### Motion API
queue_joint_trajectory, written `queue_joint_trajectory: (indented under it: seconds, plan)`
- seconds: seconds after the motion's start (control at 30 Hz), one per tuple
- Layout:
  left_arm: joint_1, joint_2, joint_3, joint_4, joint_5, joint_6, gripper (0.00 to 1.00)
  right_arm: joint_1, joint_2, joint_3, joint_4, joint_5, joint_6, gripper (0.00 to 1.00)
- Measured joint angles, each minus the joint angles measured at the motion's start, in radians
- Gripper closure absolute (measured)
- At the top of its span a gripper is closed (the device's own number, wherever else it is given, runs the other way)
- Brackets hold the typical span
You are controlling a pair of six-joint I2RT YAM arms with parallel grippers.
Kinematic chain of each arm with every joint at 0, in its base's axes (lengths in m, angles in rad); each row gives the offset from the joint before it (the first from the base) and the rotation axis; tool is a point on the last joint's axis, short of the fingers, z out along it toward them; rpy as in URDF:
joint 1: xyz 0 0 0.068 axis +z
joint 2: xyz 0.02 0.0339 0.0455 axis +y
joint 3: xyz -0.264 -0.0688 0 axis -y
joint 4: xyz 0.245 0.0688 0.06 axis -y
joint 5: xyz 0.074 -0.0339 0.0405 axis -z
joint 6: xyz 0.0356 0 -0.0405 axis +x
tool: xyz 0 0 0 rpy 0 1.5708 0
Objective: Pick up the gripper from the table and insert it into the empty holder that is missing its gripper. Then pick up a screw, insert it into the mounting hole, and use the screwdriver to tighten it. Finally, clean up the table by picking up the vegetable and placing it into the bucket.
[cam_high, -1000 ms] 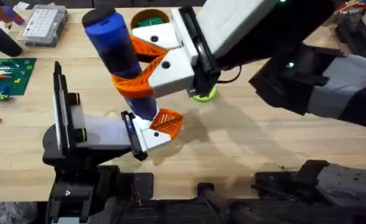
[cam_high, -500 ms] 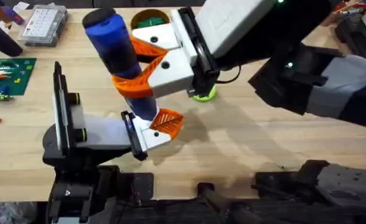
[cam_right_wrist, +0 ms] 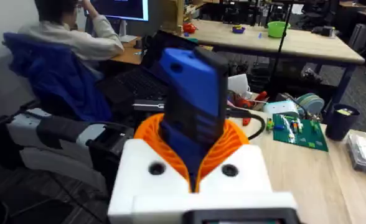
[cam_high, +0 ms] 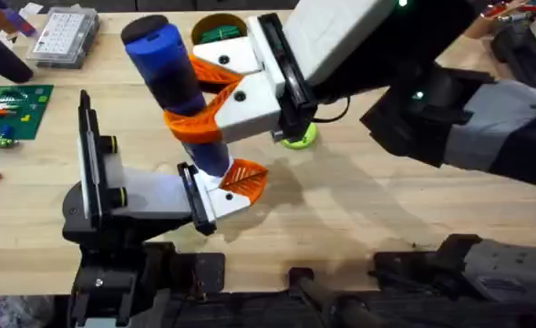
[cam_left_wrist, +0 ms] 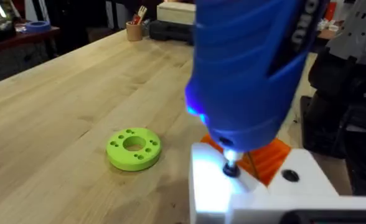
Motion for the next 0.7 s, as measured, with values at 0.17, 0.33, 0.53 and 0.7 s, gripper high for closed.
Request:
queue_joint_trajectory:
  seconds: [0.17, 0.33, 0.53, 0.7]
  plan:
    - [0.000, 0.000, 0.000, 0.000, 0.000, 0.000, 0.997, 0.000, 0.000, 0.000, 0.000, 0.000, 0.000, 0.983]
    - [0.000, 0.000, 0.000, 0.000, 0.000, 0.000, 0.997, 0.000, 0.000, 0.000, -0.001, 0.000, 0.000, 0.983]
    - [0.000, 0.000, 0.000, 0.000, 0.000, 0.000, 0.997, 0.000, 0.007, -0.003, 0.102, 0.000, 0.027, 0.983]
    - [0.000, 0.000, 0.000, 0.000, 0.000, 0.000, 0.997, -0.022, 0.002, 0.015, 0.151, 0.000, 0.091, 0.984]
